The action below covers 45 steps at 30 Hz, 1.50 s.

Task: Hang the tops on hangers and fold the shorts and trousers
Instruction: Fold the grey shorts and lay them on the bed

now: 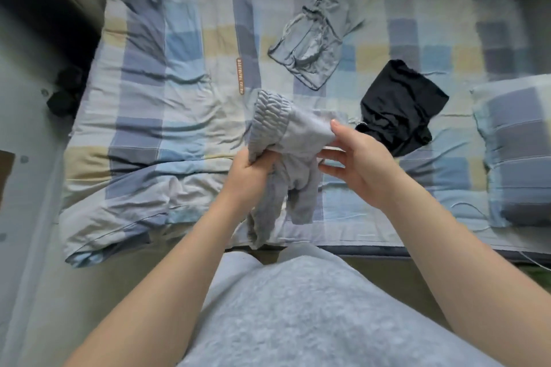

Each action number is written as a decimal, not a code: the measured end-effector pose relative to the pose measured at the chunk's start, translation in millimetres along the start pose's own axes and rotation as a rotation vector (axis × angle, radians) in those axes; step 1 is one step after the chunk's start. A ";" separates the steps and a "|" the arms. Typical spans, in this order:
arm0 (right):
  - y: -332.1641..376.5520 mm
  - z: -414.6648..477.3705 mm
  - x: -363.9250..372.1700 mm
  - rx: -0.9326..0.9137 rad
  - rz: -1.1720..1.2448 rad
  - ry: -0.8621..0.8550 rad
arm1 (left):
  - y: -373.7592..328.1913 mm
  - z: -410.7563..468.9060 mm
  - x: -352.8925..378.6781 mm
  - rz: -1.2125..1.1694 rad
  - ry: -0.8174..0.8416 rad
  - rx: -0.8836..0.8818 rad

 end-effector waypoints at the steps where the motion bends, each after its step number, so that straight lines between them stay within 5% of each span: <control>1: 7.5 -8.1 -15.4 -0.057 -0.003 0.019 | -12.4 -1.1 12.7 -0.045 -0.024 0.017; 6: 9.9 -36.3 -80.7 -0.226 -0.212 0.092 | -69.5 -4.3 78.0 -0.220 0.074 0.033; 12: -66.4 -25.1 -109.5 0.016 -0.688 0.191 | -109.7 -2.8 135.5 -0.323 0.208 0.068; 20: -63.2 -27.5 -177.5 -0.100 -0.914 -0.102 | -107.9 13.5 142.4 -0.115 0.105 0.044; 23: -38.1 -39.8 -189.8 -0.221 -0.795 -0.183 | -90.1 23.0 145.6 0.188 0.116 -0.036; 26: -12.3 -50.8 -192.3 -0.277 -0.408 -0.211 | -64.6 24.0 153.0 0.518 0.178 -0.156; 34: 36.6 -72.8 -175.6 -0.278 0.247 -0.137 | -7.0 -19.5 205.7 0.531 0.625 -0.178; 40: 51.1 -87.1 -192.1 -0.395 0.397 -0.079 | -17.9 -11.3 219.3 0.445 0.217 0.131; 45: 22.6 -91.9 -207.2 -0.400 0.032 0.060 | -58.7 -7.5 229.1 0.167 0.166 0.143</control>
Point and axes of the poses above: each hand's wrist, its own z-axis towards the middle knuckle, its own x-axis out of the palm, y = z × x, the point moved 4 cm from there along z, towards the middle knuckle, and after that the axes turned 2 degrees about -z, right-handed, at the moved point
